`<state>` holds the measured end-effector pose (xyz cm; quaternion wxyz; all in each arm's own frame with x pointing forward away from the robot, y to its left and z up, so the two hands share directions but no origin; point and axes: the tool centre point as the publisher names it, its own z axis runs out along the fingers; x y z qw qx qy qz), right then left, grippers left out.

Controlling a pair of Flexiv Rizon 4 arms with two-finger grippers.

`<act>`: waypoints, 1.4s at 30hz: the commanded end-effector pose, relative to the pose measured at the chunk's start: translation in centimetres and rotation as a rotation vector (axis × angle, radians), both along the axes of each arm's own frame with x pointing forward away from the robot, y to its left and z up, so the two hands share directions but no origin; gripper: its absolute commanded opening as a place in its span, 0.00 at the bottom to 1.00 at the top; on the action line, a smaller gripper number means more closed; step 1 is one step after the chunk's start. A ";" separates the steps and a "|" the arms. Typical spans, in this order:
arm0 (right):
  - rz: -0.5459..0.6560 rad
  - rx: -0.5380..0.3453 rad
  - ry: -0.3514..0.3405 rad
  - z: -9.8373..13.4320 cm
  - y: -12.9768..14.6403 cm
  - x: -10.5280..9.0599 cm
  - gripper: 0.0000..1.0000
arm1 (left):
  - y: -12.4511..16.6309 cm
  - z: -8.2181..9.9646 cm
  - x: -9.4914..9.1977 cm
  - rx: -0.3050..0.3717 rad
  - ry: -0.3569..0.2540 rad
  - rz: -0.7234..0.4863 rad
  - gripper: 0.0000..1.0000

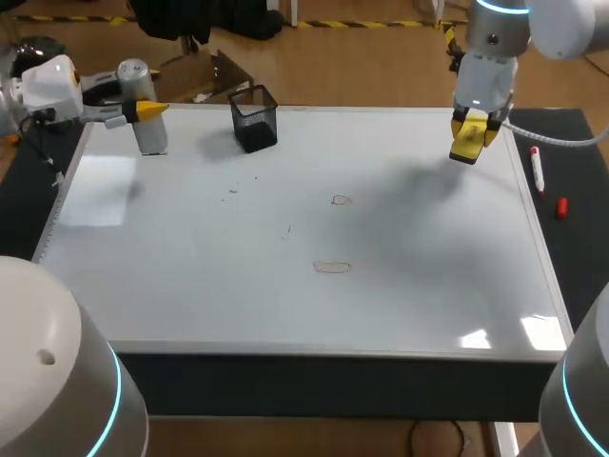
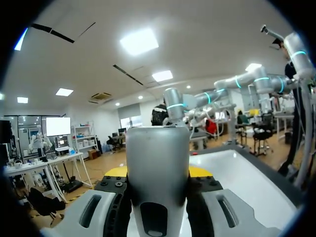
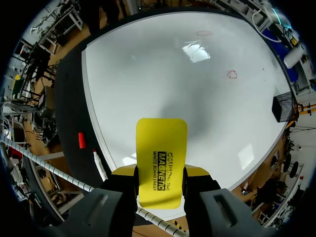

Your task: Pick up the inspection probe, press it on each red-marked spot on the whiteboard one by one, put down the probe, pick up the eraser, and wipe off all the red marks.

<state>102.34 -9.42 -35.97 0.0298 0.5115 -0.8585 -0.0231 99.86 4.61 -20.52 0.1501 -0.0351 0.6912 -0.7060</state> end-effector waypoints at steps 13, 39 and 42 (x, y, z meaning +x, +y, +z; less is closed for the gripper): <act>0.064 -0.027 -0.005 -0.2 4.0 -3.5 0.00 | 0.0 0.0 0.3 0.000 0.000 -0.008 0.00; 0.416 0.010 -0.014 -1.0 21.0 -11.9 0.00 | 0.0 0.0 0.3 0.000 0.000 -0.008 0.00; 0.460 0.026 -0.003 -1.8 22.6 -11.9 0.00 | 0.0 0.0 0.3 0.000 0.000 -0.008 0.00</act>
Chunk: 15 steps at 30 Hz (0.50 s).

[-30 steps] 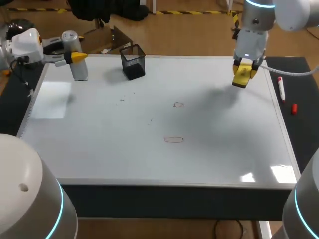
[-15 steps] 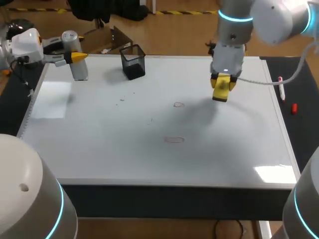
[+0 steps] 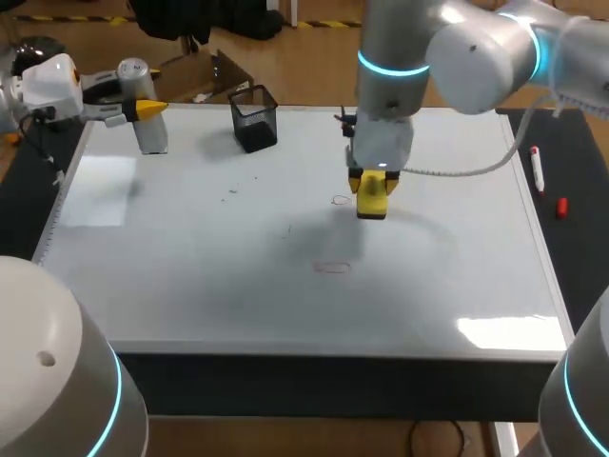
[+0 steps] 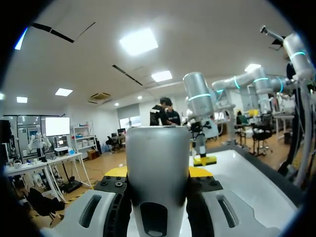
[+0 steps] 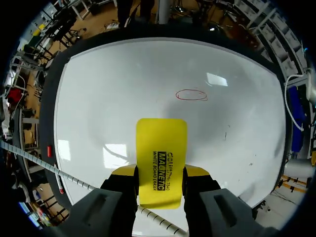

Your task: Pick up the inspection probe, press it on each red-marked spot on the whiteboard one by one, put down the probe, pick up the eraser, and wipe off all the red marks.

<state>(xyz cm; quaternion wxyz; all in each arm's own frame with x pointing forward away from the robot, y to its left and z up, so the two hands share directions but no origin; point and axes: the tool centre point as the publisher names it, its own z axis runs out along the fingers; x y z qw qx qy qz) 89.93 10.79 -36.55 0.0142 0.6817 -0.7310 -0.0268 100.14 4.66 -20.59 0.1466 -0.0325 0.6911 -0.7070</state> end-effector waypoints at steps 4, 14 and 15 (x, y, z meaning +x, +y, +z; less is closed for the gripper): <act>0.085 0.009 0.027 -2.2 4.4 0.8 0.00 | 0.0 0.1 0.0 0.001 -0.001 0.001 0.00; 0.158 0.016 0.042 -3.9 7.1 1.8 0.00 | 0.0 0.1 0.0 0.001 -0.001 0.001 0.00; 0.159 0.015 0.042 -4.0 7.1 1.8 0.00 | 0.0 0.1 0.0 0.001 -0.001 0.001 0.00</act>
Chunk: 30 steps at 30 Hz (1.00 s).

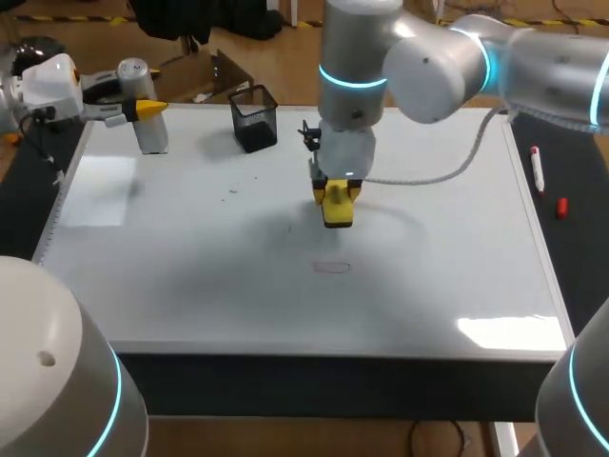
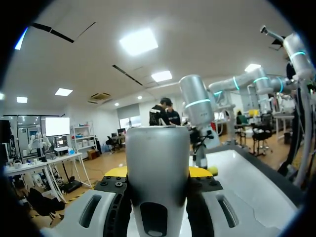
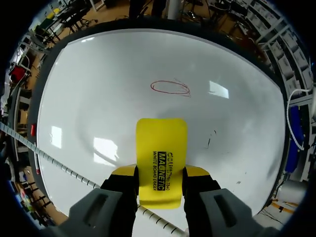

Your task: Pick up the inspection probe, press it on each red-marked spot on the whiteboard one by one, put down the probe, pick up the eraser, and wipe off all the red marks.

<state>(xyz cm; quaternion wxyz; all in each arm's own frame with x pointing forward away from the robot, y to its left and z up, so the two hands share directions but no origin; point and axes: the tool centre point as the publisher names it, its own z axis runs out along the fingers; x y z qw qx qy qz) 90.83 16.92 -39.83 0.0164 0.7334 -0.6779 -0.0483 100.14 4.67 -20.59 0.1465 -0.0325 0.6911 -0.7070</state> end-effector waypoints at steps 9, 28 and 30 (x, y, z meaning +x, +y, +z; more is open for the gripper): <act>0.036 -0.026 0.011 -1.8 0.7 1.7 0.00 | 0.0 0.1 0.0 0.001 -0.001 0.001 0.00; 0.026 -0.006 -0.024 -3.8 -1.9 2.0 0.00 | 0.0 0.1 0.0 0.001 -0.001 0.001 0.00; 0.020 -0.004 -0.024 -3.9 -2.3 2.1 0.00 | 0.0 0.1 0.0 0.001 -0.001 0.001 0.00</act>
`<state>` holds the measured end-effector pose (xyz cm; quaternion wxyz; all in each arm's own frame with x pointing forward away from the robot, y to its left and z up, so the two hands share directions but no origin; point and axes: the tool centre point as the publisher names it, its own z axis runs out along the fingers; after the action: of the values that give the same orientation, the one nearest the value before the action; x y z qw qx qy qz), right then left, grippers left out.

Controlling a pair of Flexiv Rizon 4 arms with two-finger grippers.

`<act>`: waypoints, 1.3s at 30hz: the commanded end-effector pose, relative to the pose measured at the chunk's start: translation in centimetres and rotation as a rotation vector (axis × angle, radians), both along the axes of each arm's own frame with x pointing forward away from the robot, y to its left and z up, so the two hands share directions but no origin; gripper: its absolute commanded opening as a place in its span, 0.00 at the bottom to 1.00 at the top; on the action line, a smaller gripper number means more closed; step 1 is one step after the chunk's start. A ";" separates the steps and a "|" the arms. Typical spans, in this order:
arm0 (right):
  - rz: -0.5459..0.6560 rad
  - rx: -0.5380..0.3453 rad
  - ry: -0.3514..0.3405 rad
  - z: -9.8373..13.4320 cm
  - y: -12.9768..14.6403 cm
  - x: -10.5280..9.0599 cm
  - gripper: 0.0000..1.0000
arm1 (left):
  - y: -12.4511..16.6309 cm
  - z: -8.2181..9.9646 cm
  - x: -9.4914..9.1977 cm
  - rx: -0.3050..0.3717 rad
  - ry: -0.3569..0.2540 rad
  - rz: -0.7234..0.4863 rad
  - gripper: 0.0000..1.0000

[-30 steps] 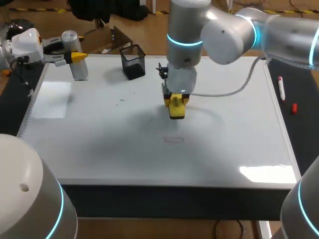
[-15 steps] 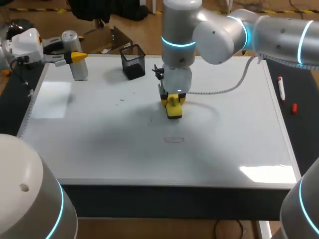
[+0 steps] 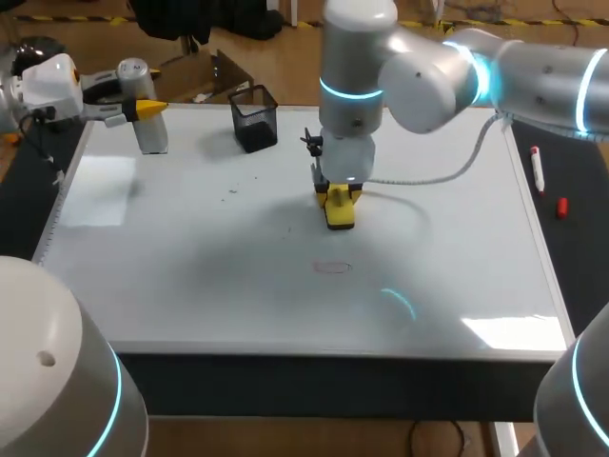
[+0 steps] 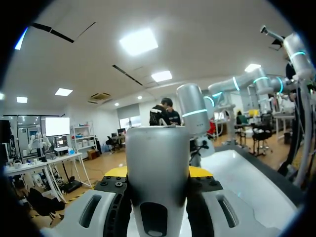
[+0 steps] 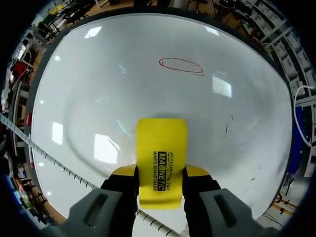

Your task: Pick up the inspection probe, press it on each red-marked spot on the whiteboard one by one, put down the probe, pick up the eraser, and wipe off all the red marks.

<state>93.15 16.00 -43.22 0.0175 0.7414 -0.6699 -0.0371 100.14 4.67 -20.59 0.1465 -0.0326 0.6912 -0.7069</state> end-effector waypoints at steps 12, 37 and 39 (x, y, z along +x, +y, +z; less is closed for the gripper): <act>-0.057 -0.007 0.003 -1.0 -4.9 -0.6 0.00 | 0.0 0.1 0.0 0.001 -0.001 0.001 0.00; -0.032 0.010 -0.099 5.0 -2.9 -0.9 0.00 | 0.0 0.1 0.0 0.001 -0.001 0.001 0.00; -0.024 0.022 -0.095 4.7 -2.3 -0.8 0.00 | 0.0 0.1 0.0 0.001 -0.001 0.001 0.00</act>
<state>92.28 13.12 -38.60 -0.0248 0.7321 -0.6807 -0.0093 100.15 4.68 -20.59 0.1464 -0.0327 0.6912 -0.7069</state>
